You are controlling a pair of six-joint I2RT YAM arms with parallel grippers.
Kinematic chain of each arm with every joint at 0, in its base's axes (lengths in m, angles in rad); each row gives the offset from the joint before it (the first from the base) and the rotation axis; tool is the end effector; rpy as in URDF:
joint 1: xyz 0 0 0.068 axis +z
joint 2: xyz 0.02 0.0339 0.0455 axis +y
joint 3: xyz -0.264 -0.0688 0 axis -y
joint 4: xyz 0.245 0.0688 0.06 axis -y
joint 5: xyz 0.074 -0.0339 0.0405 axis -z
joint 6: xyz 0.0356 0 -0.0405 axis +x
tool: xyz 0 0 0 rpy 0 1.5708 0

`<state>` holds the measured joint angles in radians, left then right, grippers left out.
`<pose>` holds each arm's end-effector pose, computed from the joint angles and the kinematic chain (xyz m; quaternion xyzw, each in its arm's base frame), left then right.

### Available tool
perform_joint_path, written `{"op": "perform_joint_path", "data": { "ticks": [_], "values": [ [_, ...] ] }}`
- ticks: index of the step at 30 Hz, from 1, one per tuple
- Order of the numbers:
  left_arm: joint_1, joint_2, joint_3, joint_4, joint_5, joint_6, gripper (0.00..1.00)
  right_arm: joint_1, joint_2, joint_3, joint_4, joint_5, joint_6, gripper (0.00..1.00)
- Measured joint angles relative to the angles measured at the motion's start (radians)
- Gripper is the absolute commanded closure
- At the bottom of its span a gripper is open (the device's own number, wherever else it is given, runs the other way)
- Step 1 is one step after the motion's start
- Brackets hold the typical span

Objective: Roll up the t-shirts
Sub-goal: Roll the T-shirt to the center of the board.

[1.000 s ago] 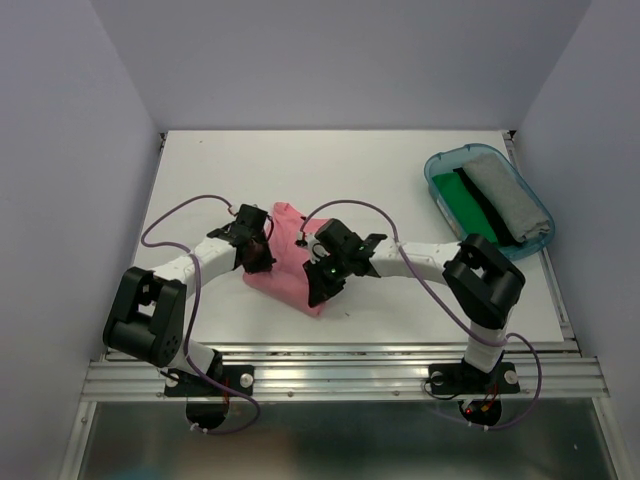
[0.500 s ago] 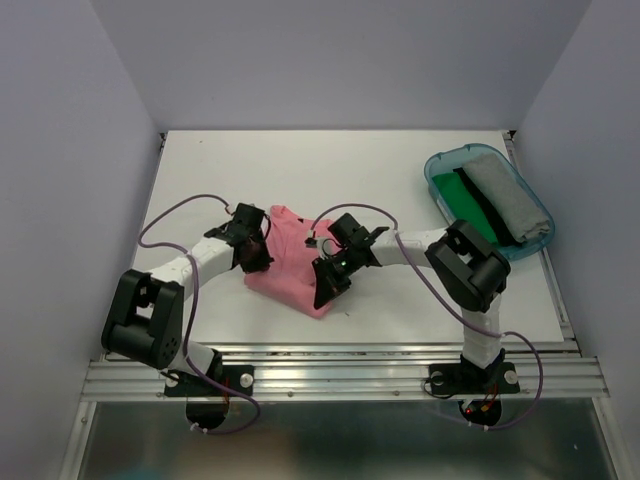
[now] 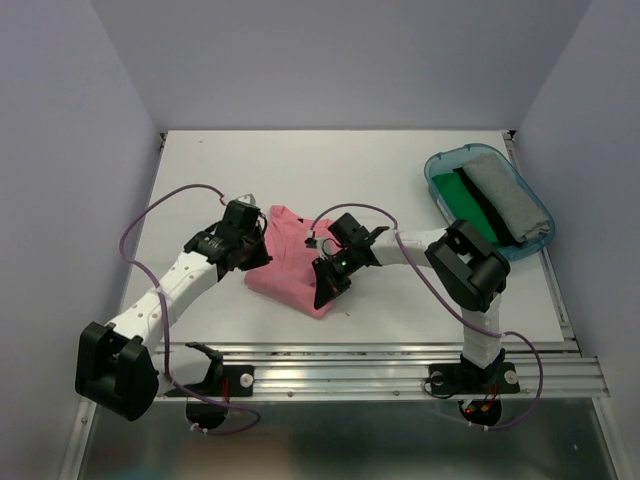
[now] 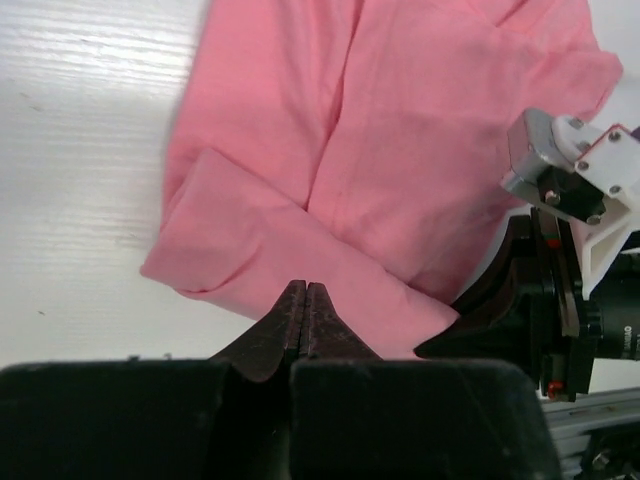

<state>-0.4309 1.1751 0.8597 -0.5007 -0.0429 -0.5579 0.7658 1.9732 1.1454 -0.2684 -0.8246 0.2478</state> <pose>0.2231 -0.1009 0.2583 -0.0669 0.9271 -0.1572 0.3337 0.2545 0.2810 0.1293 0.3191 -0.8367 -0.4451 0.0007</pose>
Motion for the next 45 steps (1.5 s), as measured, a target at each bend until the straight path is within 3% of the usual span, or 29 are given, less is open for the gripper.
{"op": "perform_joint_path", "data": {
  "ticks": [10,17,19,20,22,23,28,30,34,35,39,45],
  "values": [
    [-0.045,0.057,-0.071,0.063,0.141,-0.013,1.0,0.0,0.017,0.08,-0.078,0.02,-0.055,0.97],
    [-0.048,0.164,-0.096,0.141,0.143,-0.027,1.0,-0.006,0.051,0.145,-0.152,0.038,-0.104,0.94],
    [-0.047,0.185,-0.099,0.156,0.137,-0.031,1.0,-0.01,0.051,0.156,-0.165,0.049,-0.114,0.84],
    [-0.048,0.198,-0.1,0.166,0.131,-0.035,1.0,-0.012,0.051,0.158,-0.17,0.056,-0.116,0.7],
    [-0.048,0.214,-0.1,0.182,0.118,-0.042,1.0,-0.018,0.051,0.161,-0.175,0.073,-0.125,0.53],
    [-0.048,0.219,-0.1,0.189,0.114,-0.047,1.0,-0.021,0.049,0.162,-0.182,0.082,-0.116,0.35],
    [-0.047,0.254,-0.1,0.22,0.101,-0.057,1.0,-0.026,-0.048,0.151,-0.204,0.151,-0.107,0.25],
    [-0.047,0.262,-0.1,0.228,0.1,-0.057,1.0,-0.026,-0.101,0.142,-0.206,0.187,-0.095,0.32],
    [-0.047,0.264,-0.095,0.228,0.094,-0.057,1.0,-0.027,-0.247,0.08,-0.163,0.291,-0.011,0.95],
    [-0.047,0.264,-0.093,0.227,0.092,-0.057,1.0,-0.027,-0.272,0.06,-0.144,0.307,0.002,0.99],
    [-0.047,0.259,-0.073,0.205,0.084,-0.057,1.0,-0.007,-0.33,-0.027,-0.061,0.384,0.116,0.99],
    [-0.046,0.189,0.016,0.112,0.024,-0.052,1.0,0.072,-0.282,-0.034,0.045,0.407,0.216,0.99]
  ]
}}
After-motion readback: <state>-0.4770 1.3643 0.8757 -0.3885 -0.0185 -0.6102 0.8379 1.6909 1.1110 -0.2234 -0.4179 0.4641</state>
